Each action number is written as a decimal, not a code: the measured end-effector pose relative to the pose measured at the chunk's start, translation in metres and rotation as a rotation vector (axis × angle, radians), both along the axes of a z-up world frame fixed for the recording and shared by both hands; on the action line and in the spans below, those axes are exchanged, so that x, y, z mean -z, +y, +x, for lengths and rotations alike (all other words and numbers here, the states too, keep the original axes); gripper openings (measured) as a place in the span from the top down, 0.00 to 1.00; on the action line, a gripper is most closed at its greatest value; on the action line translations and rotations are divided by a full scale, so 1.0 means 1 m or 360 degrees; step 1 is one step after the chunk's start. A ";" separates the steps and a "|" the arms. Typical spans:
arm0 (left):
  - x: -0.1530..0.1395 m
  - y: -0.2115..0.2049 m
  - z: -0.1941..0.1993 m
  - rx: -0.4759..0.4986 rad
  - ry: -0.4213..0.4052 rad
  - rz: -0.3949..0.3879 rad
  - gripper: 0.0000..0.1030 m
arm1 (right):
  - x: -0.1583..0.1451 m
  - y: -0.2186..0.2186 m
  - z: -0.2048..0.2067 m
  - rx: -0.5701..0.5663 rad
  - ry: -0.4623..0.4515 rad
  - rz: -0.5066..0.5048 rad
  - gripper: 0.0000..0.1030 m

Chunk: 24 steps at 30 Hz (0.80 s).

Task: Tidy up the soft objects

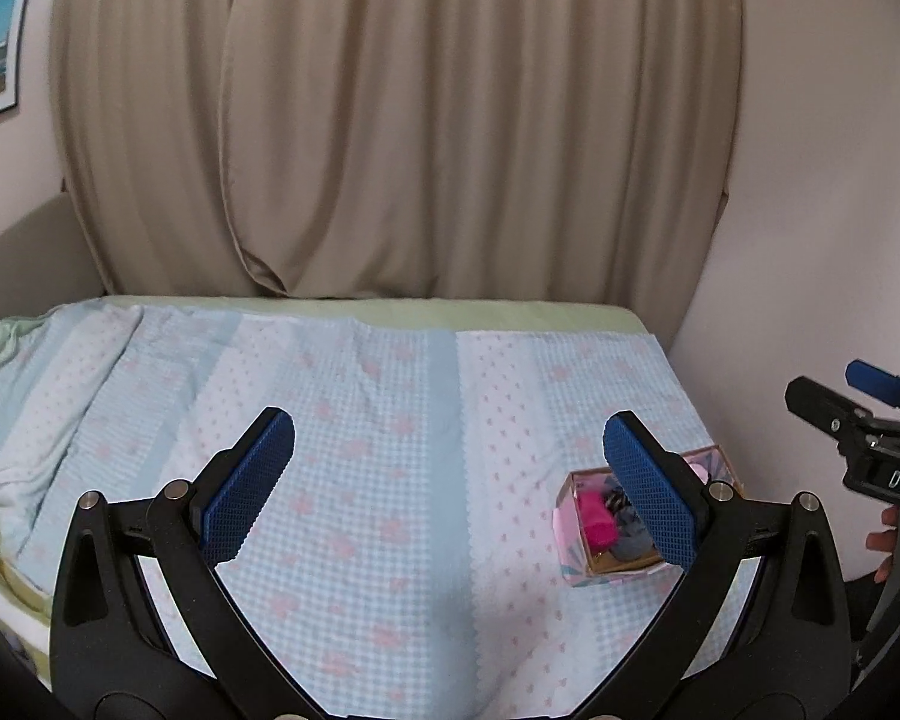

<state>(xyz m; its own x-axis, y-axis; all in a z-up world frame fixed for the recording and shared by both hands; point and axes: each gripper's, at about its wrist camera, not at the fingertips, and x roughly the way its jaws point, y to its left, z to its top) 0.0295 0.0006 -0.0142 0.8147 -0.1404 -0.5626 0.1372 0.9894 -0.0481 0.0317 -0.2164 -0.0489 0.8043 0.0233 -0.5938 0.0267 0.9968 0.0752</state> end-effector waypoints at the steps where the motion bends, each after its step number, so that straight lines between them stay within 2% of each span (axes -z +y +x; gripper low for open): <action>1: -0.002 0.002 -0.002 -0.0002 -0.0010 -0.0010 0.00 | -0.001 0.000 -0.001 0.0003 -0.0007 -0.0007 0.06; 10: -0.007 0.007 -0.011 0.0020 -0.0076 0.0004 0.00 | -0.005 0.010 -0.009 0.0035 -0.0056 -0.0036 0.06; 24: -0.007 0.005 -0.012 0.0043 -0.0076 0.0004 0.00 | -0.006 0.007 -0.010 0.0071 -0.0066 -0.0056 0.06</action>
